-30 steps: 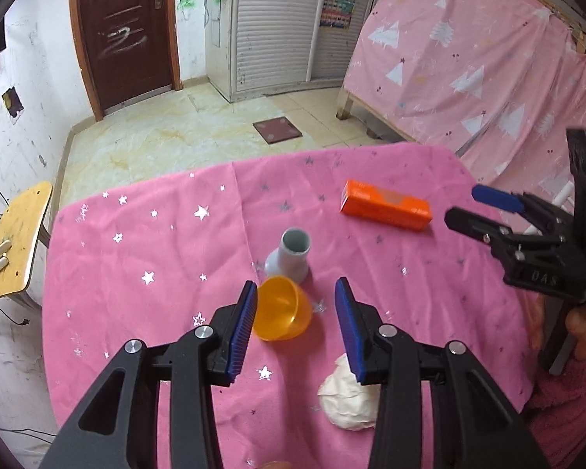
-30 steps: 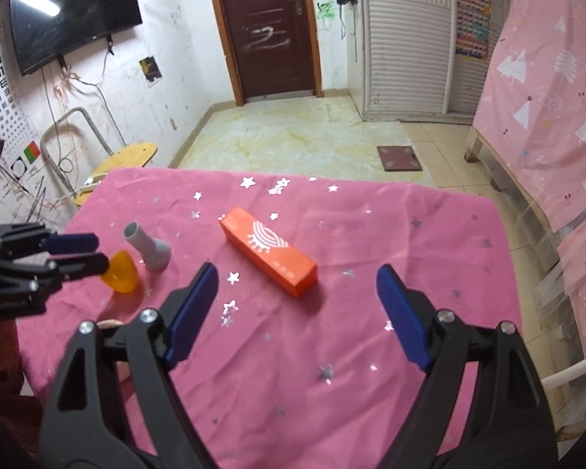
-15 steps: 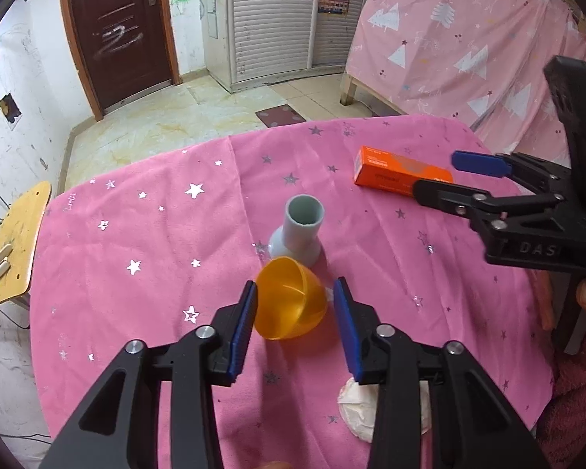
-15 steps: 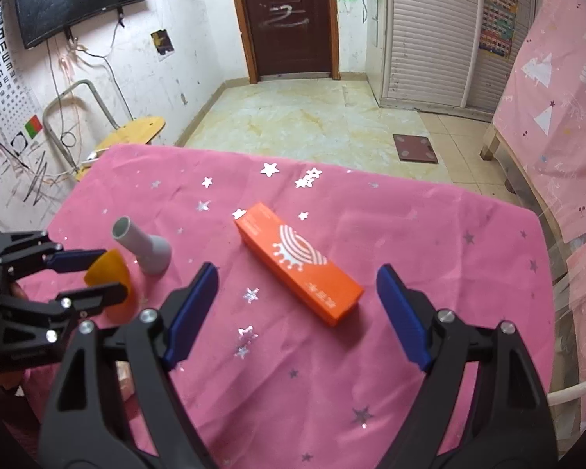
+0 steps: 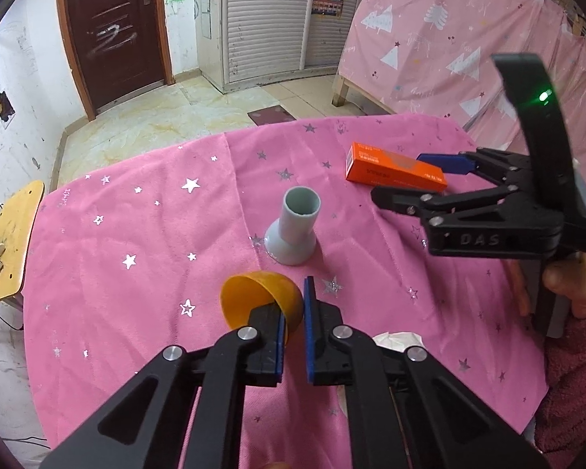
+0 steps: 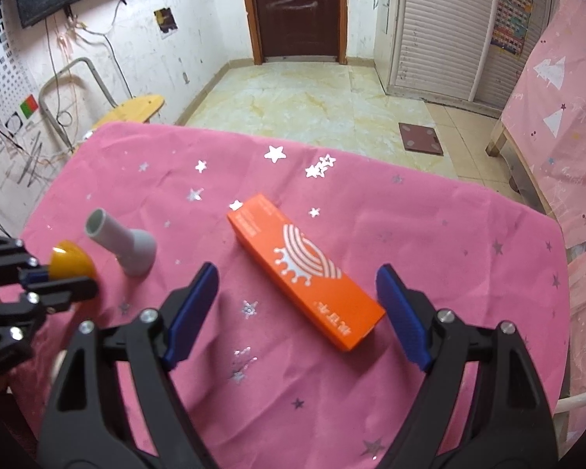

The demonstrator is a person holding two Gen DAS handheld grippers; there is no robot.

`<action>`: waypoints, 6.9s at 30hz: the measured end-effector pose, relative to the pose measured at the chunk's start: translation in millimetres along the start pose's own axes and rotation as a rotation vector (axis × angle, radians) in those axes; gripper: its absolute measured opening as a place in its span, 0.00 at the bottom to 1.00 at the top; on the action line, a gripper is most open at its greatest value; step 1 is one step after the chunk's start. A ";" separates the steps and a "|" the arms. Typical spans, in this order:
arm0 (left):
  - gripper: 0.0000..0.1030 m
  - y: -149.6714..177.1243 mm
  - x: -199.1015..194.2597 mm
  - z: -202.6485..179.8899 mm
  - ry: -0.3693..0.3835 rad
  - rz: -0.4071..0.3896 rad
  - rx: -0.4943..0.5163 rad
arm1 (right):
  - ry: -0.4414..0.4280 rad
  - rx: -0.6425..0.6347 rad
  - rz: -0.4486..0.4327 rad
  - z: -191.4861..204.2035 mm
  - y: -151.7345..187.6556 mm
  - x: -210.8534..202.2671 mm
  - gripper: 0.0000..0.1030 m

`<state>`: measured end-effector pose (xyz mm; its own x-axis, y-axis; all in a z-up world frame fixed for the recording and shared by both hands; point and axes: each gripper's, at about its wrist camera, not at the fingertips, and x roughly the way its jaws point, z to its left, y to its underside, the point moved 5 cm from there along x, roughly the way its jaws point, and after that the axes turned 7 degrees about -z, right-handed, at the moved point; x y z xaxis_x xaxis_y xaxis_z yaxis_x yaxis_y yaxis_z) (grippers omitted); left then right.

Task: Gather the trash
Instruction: 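Grasp the yellow funnel with left tool while right tool grasps orange sun-logo box, then carry funnel and orange box over the yellow bucket and open both tools, then move both open tools back over the remaining table items, then grasp the white crumpled paper ball with left tool while right tool grasps grey cup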

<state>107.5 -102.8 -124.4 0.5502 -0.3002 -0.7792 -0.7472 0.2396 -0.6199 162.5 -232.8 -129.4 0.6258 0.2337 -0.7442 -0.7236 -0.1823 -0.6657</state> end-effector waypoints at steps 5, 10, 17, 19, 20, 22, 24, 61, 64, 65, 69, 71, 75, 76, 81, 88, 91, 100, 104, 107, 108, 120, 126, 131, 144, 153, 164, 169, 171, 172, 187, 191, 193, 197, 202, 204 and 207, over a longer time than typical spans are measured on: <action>0.00 -2.2 -8.8 6.4 -0.008 -0.013 -0.016 | 0.031 -0.029 0.001 1.8 1.7 -0.4 0.42; 0.00 -6.5 -21.3 9.4 -0.006 -0.034 -0.022 | 0.013 -0.048 -0.005 8.3 6.9 -8.3 0.23; 0.00 -14.3 -41.2 8.7 -0.007 -0.065 -0.008 | 0.013 -0.020 -0.076 7.3 5.8 -32.6 0.22; 0.00 -16.9 -46.7 4.8 -0.011 -0.077 -0.002 | 0.015 -0.006 -0.096 5.3 5.7 -41.3 0.22; 0.00 -18.4 -49.1 2.0 -0.011 -0.083 0.003 | 0.018 0.002 -0.106 3.0 6.6 -46.5 0.22; 0.00 -22.1 -54.3 -4.7 -0.009 -0.093 0.017 | 0.021 0.020 -0.124 -4.2 9.8 -56.2 0.22; 0.00 -24.7 -59.0 -12.8 -0.004 -0.104 0.032 | 0.032 0.036 -0.135 -12.7 13.9 -64.4 0.22; 0.00 -34.4 -48.9 -261.5 0.252 -0.078 0.365 | 0.379 0.340 -0.145 -195.4 184.9 -213.6 0.22; 0.00 -29.4 -44.1 -291.4 0.299 -0.053 0.397 | 0.372 0.380 -0.132 -210.6 202.7 -217.3 0.22; 0.00 -27.0 -42.0 -301.1 0.315 -0.043 0.406 | 0.381 0.397 -0.123 -217.6 208.7 -217.9 0.22; 0.00 -16.8 -35.9 -335.9 0.372 -0.010 0.449 | 0.389 0.454 -0.141 -234.6 222.2 -225.2 0.22; 0.00 -12.7 -32.6 -350.2 0.395 0.004 0.463 | 0.392 0.471 -0.157 -241.9 227.7 -229.9 0.22; 0.00 -6.6 -25.8 -379.5 0.452 0.034 0.488 | 0.394 0.491 -0.181 -250.9 232.9 -236.2 0.23; 0.00 -4.2 -23.9 -386.8 0.468 0.044 0.494 | 0.394 0.499 -0.188 -256.1 234.1 -238.0 0.23; 0.00 8.3 -14.4 -418.5 0.545 0.096 0.515 | 0.399 0.535 -0.212 -270.7 244.2 -245.7 0.23; 0.30 15.6 -2.9 -439.1 0.562 0.141 0.522 | 0.408 0.587 -0.251 -285.6 258.6 -260.8 0.23; 0.45 13.8 -4.6 -438.7 0.566 0.134 0.514 | 0.408 0.594 -0.256 -287.9 257.9 -260.4 0.23; 0.46 5.6 -15.9 -423.1 0.575 0.110 0.481 | 0.398 0.560 -0.257 -277.4 244.1 -257.3 0.33; 0.46 -0.4 -22.6 -408.4 0.569 0.091 0.455 | 0.389 0.534 -0.253 -268.3 232.8 -252.5 0.38; 0.46 -5.3 -27.5 -395.6 0.561 0.071 0.435 | 0.380 0.511 -0.245 -258.9 221.6 -246.2 0.39; 0.46 -7.0 -29.5 -390.3 0.555 0.060 0.430 | 0.377 0.505 -0.243 -256.0 218.7 -244.1 0.43; 0.46 -29.4 -49.3 -301.2 0.479 -0.036 0.306 | 0.314 0.379 -0.222 -199.8 163.2 -210.5 0.65; 0.46 -35.8 -53.5 -248.4 0.378 -0.088 0.237 | 0.249 0.304 -0.223 -160.3 125.0 -183.6 0.66; 0.46 -35.5 -58.6 -207.7 0.313 -0.116 0.190 | 0.201 0.231 -0.212 -123.4 96.1 -161.3 0.66; 0.51 -11.8 -60.5 -97.9 0.140 -0.117 0.041 | 0.087 0.094 -0.175 -44.7 41.9 -109.4 0.72; 0.51 -0.8 -46.1 -57.1 0.105 -0.086 -0.020 | 0.025 0.015 -0.143 4.8 19.7 -78.5 0.72; 0.51 32.0 -26.6 -43.7 0.088 -0.032 -0.009 | -0.027 -0.008 -0.123 33.6 1.4 -55.6 0.72; 0.40 32.6 -27.1 -37.8 0.122 -0.042 -0.030 | -0.069 -0.045 -0.118 54.7 -5.9 -43.1 0.76; 0.40 32.5 -27.3 -33.9 0.125 -0.042 -0.037 | -0.083 -0.058 -0.112 64.0 -7.4 -37.3 0.78; 0.40 33.2 -28.5 -31.9 0.121 -0.044 -0.039 | -0.089 -0.062 -0.109 67.1 -8.1 -35.0 0.78; 0.40 33.8 -62.3 17.3 0.030 -0.122 -0.092 | -0.154 -0.113 -0.077 105.2 -19.2 -1.0 0.73; 0.40 33.0 -65.9 22.8 0.009 -0.131 -0.098 | -0.141 -0.131 -0.057 112.3 -18.4 6.5 0.51; 0.40 31.9 -66.9 23.4 -0.004 -0.137 -0.097 | -0.135 -0.134 -0.050 114.3 -17.3 9.0 0.37; 0.40 29.3 -70.1 25.9 -0.021 -0.150 -0.096 | -0.126 -0.132 -0.049 115.3 -15.6 9.4 0.24; 0.40 25.8 -75.5 25.5 -0.044 -0.165 -0.098 | -0.116 -0.121 -0.091 111.1 -18.4 -4.0 0.18; 0.40 24.4 -78.5 23.5 -0.051 -0.171 -0.094 | -0.115 -0.120 -0.099 108.0 -18.8 -8.7 0.18; 0.40 22.6 -81.0 21.0 -0.056 -0.177 -0.090 | -0.107 -0.123 -0.101 104.3 -15.8 -13.7 0.18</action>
<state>54.0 -53.7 -77.3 0.6942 -0.2779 -0.6640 -0.6657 0.1029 -0.7391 135.0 -133.5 -103.0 0.6538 0.3561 -0.6676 -0.6138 -0.2664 -0.7432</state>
